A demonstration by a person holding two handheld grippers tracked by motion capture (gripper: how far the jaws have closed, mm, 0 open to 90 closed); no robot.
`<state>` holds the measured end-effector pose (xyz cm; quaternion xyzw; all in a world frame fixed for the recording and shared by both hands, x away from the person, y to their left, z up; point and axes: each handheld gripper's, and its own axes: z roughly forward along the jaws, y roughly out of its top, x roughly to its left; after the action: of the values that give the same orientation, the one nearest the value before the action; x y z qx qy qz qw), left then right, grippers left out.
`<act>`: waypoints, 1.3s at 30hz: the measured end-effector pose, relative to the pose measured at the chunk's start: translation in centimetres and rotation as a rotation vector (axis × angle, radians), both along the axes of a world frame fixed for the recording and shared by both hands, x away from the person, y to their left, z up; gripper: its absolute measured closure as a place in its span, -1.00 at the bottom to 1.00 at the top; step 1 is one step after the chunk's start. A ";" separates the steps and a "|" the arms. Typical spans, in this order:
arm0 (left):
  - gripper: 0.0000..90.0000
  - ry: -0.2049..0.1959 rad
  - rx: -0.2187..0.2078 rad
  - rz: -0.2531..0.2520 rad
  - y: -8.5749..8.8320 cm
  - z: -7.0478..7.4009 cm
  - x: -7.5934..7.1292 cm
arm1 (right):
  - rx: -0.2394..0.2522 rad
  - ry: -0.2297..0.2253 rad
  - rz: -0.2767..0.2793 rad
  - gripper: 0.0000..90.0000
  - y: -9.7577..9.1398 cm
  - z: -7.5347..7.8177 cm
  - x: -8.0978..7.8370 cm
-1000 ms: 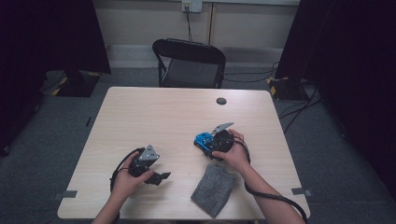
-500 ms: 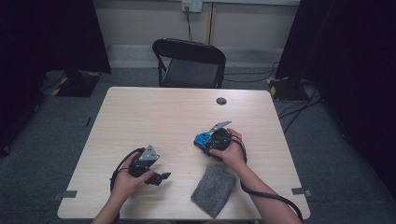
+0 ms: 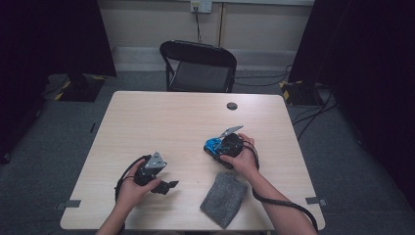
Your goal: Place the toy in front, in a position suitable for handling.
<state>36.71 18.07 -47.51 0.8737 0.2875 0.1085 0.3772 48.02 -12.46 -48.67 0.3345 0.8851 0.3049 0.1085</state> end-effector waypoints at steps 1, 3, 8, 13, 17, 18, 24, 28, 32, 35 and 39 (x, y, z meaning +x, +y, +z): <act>-0.64 0.004 -0.002 -0.004 0.0 0.1 0.0 | 0.001 0.001 0.002 -0.42 0.0 0.1 0.0; -0.64 0.005 -0.006 0.001 0.1 0.1 0.0 | 0.001 0.003 0.007 -0.42 0.0 0.4 0.1; -0.64 0.002 -0.006 -0.001 0.0 0.0 0.1 | -0.003 0.001 0.022 -0.40 0.2 1.4 0.5; -0.64 0.002 -0.015 -0.006 0.0 0.1 0.0 | -0.006 0.003 0.036 -0.40 1.1 2.0 0.9; -0.64 0.004 -0.024 0.001 0.1 0.1 0.0 | -0.008 0.000 0.060 -0.40 2.3 2.6 1.3; -0.64 0.003 -0.022 -0.001 0.2 0.1 0.1 | -0.006 0.002 0.069 -0.40 2.6 2.8 1.4; -0.64 0.001 -0.032 0.000 0.3 0.2 0.2 | -0.011 0.006 0.106 -0.40 5.0 3.8 2.5; -0.64 -0.001 -0.029 -0.003 0.4 0.2 0.3 | -0.027 0.032 0.132 -0.40 6.9 3.3 3.3; -0.64 0.001 -0.037 -0.002 0.3 0.2 0.2 | -0.031 0.065 0.142 -0.40 8.2 2.1 4.2; -0.64 0.000 -0.033 -0.007 0.3 0.2 0.1 | -0.056 0.078 0.159 -0.40 8.8 1.3 4.5; -0.64 0.003 -0.030 -0.010 0.3 0.2 0.0 | -0.062 0.075 0.168 -0.40 8.9 1.0 4.5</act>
<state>36.74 18.39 -47.31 0.8695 0.2855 0.1009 0.3903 52.55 -3.54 -47.69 0.2666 0.9225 0.2726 0.0597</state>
